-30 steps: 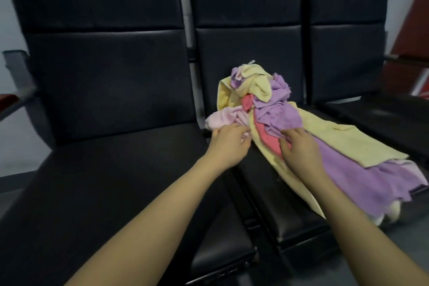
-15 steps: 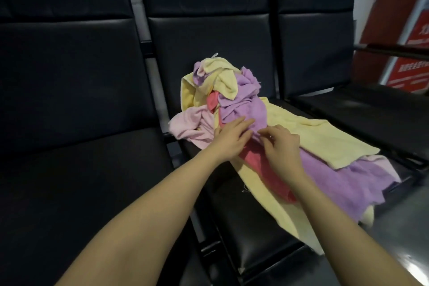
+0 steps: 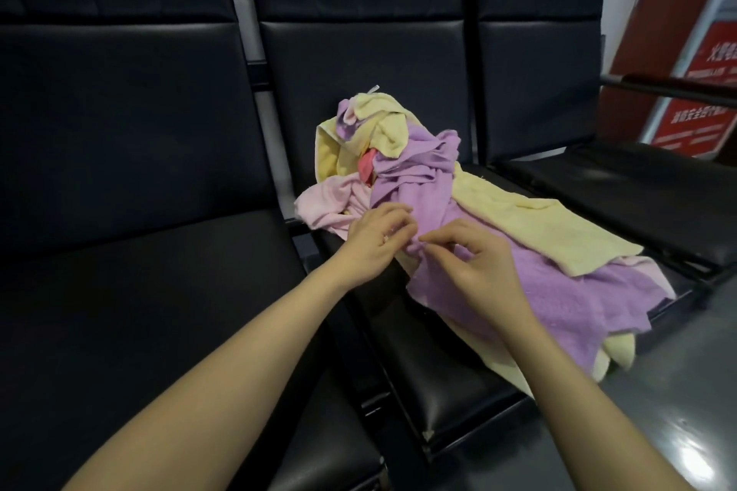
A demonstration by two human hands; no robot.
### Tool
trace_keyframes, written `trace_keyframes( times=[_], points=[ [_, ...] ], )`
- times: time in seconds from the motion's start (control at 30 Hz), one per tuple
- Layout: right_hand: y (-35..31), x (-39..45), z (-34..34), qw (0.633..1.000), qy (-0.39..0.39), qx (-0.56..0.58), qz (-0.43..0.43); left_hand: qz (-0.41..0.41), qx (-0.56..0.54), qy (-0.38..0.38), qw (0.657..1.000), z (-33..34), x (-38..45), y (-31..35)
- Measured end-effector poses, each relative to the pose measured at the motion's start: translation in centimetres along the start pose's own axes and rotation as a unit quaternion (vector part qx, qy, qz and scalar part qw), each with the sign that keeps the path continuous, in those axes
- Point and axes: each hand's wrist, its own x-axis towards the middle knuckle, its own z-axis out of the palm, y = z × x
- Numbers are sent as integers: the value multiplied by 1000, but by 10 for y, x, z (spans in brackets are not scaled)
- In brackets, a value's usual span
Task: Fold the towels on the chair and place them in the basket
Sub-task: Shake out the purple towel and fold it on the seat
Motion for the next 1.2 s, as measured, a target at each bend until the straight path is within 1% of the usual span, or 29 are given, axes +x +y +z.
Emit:
trace_keyframes(
  times=[0.13,0.2,0.27,0.33,0.4,0.47,0.57,0.63,0.7,0.83,0.93,1.0,1.07,1.2],
  points=[
    [0,-6,4,998,-57,-6,31,-18,9,36,999,3,-32,-8],
    [4,-6,4,996,-73,-19,55,-23,13,73,997,2,-49,-13],
    [10,-4,2,996,-58,-31,62,-29,23,103,994,-2,-62,-20],
    [22,4,3,994,-26,-82,71,-34,37,114,992,-7,-71,-23],
    [38,13,5,983,-6,-161,90,-56,44,110,991,-8,-72,-24],
    [48,22,7,970,-3,-220,100,-109,71,79,988,-6,-66,-21],
    [63,26,9,941,-19,-326,89,-186,129,22,974,2,-55,-14],
    [72,24,11,922,-30,-377,83,-213,149,26,965,10,-51,-14],
    [80,20,14,907,-26,-412,78,-220,136,61,964,17,-48,-16],
    [85,18,19,887,-21,-454,81,-213,56,148,964,21,-47,-16],
    [82,18,19,900,5,-426,91,-188,44,199,961,16,-47,-9],
    [76,14,18,915,41,-398,61,-175,33,232,956,8,-48,0],
    [62,7,19,923,94,-372,2,-159,22,260,952,-4,-48,12],
    [25,3,24,922,156,-337,-109,-137,5,287,948,-36,-52,37]
  ],
)
